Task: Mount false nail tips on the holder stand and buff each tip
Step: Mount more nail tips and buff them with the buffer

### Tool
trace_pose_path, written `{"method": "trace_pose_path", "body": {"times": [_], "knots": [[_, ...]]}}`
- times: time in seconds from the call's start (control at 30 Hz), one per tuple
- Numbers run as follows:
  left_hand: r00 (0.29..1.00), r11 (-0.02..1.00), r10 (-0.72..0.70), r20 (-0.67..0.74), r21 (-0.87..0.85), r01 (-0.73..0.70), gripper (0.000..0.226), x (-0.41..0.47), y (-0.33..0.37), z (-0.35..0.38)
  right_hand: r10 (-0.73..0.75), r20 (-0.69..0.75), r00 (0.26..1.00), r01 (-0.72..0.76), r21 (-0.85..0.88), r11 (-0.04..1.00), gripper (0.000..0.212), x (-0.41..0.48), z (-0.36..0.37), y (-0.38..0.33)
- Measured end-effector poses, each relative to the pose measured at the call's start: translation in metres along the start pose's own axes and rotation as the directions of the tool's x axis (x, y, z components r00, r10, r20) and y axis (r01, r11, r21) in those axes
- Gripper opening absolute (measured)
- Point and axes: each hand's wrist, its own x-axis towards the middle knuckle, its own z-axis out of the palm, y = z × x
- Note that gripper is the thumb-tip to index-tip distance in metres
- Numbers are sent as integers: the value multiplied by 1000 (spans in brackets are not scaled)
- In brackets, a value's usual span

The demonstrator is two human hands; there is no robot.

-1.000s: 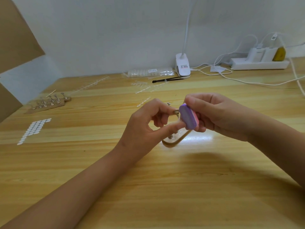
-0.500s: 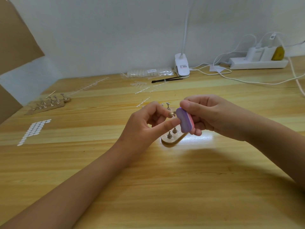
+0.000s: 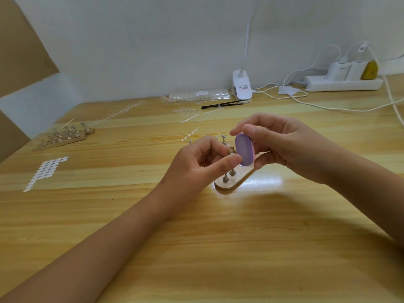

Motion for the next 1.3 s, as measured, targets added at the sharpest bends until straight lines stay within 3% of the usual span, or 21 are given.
{"method": "trace_pose_path", "body": {"times": [0.3,0.4,0.53,0.7,0.8,0.93,1.07,1.2,1.3], "knots": [[998,999,-47,-52,18,48,15,1,3,-1,-10,90,996,18,-98,995,24,-2,-9,-4],[998,999,-47,-41,13,47,12,1,2,0,10,129,992,2,-97,995,25,-2,-12,-3],[999,999,-32,-4,-5,32,18,0,2,1,-29,77,997,33,-53,998,25,0,-11,2],[1000,1000,-19,-3,-19,19,25,-1,3,3,28,154,988,-17,-70,997,24,-1,-16,0],[1000,1000,-19,-6,-14,19,23,-1,3,2,-6,99,995,9,-37,999,24,-1,-14,2],[999,1000,-24,-35,-5,24,15,0,1,0,47,194,980,-33,-78,996,26,-2,-15,1],[999,1000,17,29,18,-17,11,-1,0,2,-16,96,995,20,-38,999,23,0,-12,4],[1000,1000,11,-6,5,-11,10,0,-1,1,20,186,982,-2,-96,995,23,-2,-16,2],[999,1000,31,13,5,-31,18,-1,1,2,-46,108,993,56,-100,993,21,0,-12,4]]}}
